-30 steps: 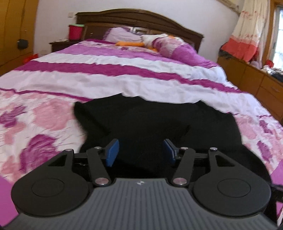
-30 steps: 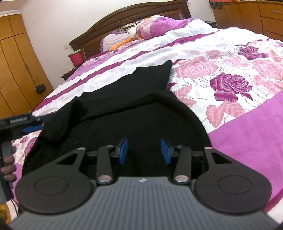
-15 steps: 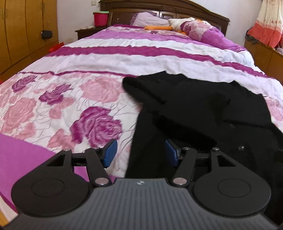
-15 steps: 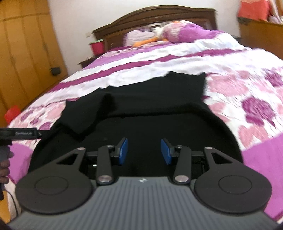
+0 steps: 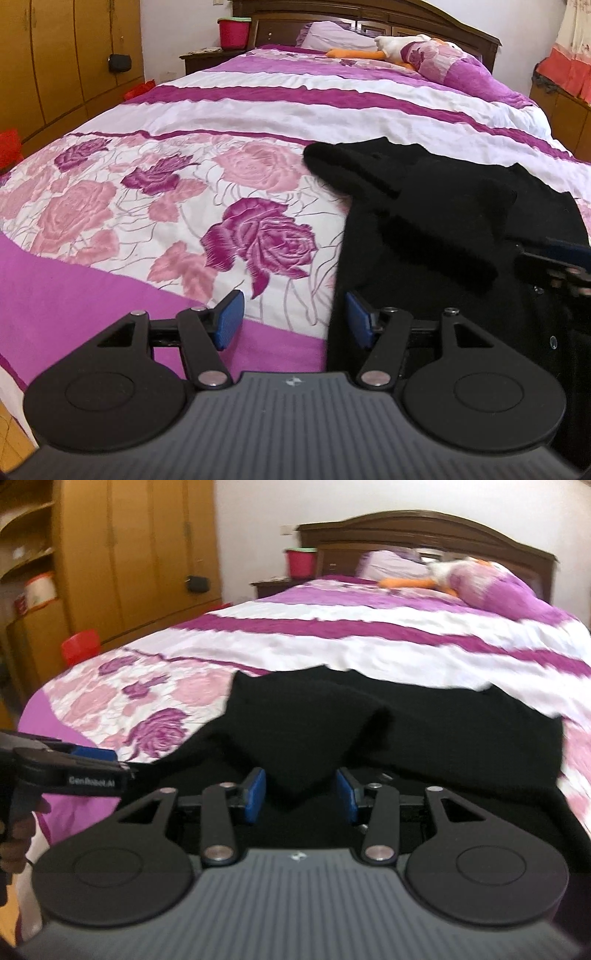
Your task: Fold small clothes
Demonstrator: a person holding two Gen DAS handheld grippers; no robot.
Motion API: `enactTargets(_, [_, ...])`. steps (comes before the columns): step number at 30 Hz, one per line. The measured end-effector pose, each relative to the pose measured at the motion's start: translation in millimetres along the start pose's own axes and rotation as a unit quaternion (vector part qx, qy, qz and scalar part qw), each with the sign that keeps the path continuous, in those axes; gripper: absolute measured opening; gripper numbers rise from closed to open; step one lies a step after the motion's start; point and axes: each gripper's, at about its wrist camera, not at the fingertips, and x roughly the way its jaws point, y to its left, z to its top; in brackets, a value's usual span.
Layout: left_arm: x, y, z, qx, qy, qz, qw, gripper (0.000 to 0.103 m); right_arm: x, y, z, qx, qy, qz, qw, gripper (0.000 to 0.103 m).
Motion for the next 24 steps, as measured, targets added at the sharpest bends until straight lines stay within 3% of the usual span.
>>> enactTargets(6, [4,4,-4,-0.005,0.002,-0.001,1.0,0.066,38,27,7,-0.063,0.011,0.02,0.998,0.053])
enactTargets(10, [8,3,-7,0.0,0.004,0.0,1.0,0.066,67,33,2,-0.098,0.034,-0.005,0.995,0.052])
enactTargets(15, [11,2,-8,0.005,0.002,0.0,1.0,0.067,82,23,-1,-0.074,0.033,-0.003,0.997,0.052])
enactTargets(17, [11,2,-8,0.004,0.003,-0.001,1.0,0.067,83,20,1,-0.063,0.034,-0.001,0.997,0.046])
enactTargets(19, [12,2,-8,0.004,0.003,0.0,1.0,0.068,84,18,3,-0.064,0.034,-0.004,0.997,0.024])
enactTargets(21, [13,2,-7,0.005,0.003,0.001,1.0,0.068,82,16,8,-0.056,0.033,0.005,0.998,0.011])
enactTargets(24, [14,1,-7,0.007,0.003,0.003,1.0,0.068,71,5,19,-0.015,0.017,0.024,0.999,0.009])
